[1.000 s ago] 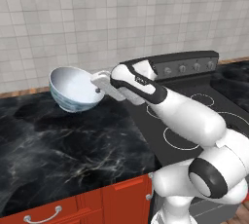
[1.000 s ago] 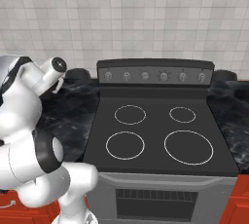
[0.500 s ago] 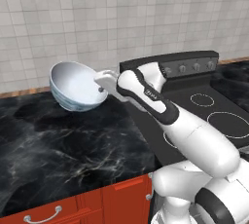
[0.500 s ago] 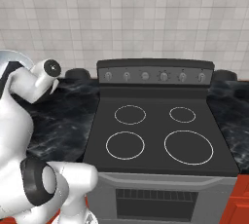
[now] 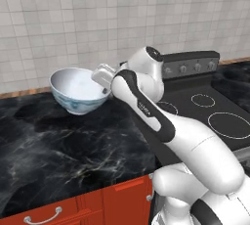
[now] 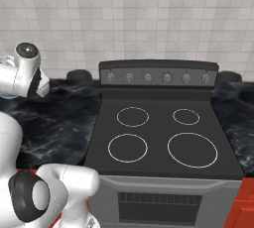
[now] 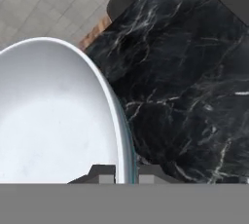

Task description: Pick the cup and bowl from the counter and place them on the counter next to the sink.

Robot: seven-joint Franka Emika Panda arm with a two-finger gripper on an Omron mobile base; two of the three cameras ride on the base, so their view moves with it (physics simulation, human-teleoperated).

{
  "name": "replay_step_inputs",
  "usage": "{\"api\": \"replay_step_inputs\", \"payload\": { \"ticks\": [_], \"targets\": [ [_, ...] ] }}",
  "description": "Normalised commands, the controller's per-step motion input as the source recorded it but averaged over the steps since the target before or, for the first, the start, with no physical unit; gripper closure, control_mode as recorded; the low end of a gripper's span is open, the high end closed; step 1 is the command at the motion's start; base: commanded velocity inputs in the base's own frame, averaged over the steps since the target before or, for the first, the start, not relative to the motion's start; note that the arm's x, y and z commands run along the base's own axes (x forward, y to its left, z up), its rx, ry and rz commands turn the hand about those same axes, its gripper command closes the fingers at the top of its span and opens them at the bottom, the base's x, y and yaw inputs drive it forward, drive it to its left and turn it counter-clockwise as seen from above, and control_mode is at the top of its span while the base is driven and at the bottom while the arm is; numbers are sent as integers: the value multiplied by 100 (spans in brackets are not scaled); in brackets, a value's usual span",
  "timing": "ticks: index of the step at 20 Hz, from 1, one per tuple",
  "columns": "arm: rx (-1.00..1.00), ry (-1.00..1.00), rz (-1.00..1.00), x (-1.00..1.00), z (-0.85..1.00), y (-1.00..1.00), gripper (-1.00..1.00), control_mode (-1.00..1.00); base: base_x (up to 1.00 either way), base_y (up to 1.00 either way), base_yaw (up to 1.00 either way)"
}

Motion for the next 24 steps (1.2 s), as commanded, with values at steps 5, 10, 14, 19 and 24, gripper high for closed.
{"api": "replay_step_inputs", "payload": {
  "ticks": [5, 10, 14, 19, 24],
  "targets": [
    [-4, 29, -21, -43, 0, -39, 100, -100, 0, 0, 0],
    [-8, 11, -7, -11, 0, -58, 100, -100, 0, 0, 0],
    [-4, 3, 0, -38, 0, -50, 100, -100, 0, 0, 0],
    [0, -4, 0, -67, 0, -44, 100, -100, 0, 0, 0],
    [0, -8, 3, -81, 0, -9, 100, -100, 0, 0, 0]
  ]
}}
